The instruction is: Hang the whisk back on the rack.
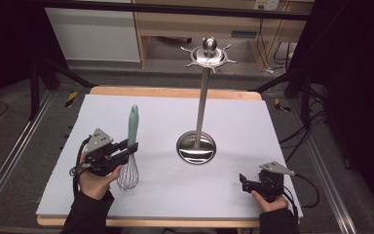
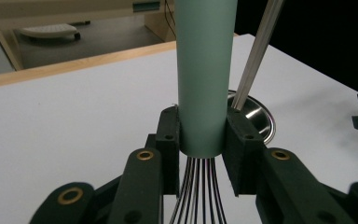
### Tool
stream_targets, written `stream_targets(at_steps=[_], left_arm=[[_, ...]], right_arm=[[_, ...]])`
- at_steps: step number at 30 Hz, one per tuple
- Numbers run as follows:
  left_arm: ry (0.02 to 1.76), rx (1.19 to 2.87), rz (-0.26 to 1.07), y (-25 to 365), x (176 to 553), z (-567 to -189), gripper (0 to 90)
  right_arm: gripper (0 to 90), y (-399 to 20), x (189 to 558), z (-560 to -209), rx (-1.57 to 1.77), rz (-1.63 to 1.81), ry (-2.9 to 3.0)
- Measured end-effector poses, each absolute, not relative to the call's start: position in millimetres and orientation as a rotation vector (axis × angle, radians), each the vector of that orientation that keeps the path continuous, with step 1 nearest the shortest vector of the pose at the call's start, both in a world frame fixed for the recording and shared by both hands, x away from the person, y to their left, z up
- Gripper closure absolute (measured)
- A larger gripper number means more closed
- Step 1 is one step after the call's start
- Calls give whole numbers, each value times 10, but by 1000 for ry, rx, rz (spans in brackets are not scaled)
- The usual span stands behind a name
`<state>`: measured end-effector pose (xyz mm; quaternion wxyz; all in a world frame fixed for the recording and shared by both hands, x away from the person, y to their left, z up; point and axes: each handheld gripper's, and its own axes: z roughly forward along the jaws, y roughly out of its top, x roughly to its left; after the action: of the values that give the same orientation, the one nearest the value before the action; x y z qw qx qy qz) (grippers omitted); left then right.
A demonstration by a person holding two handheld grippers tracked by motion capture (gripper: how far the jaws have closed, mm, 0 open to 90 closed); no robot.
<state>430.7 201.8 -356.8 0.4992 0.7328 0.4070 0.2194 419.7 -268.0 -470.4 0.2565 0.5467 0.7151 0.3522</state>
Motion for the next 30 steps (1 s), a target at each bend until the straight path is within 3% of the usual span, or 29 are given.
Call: stream_targets(at_steps=[30], left_arm=[[870,1706,580,1929,4272,-3264,692]], right_arm=[[75,-2683,4207,-4713,1478,948,1938]])
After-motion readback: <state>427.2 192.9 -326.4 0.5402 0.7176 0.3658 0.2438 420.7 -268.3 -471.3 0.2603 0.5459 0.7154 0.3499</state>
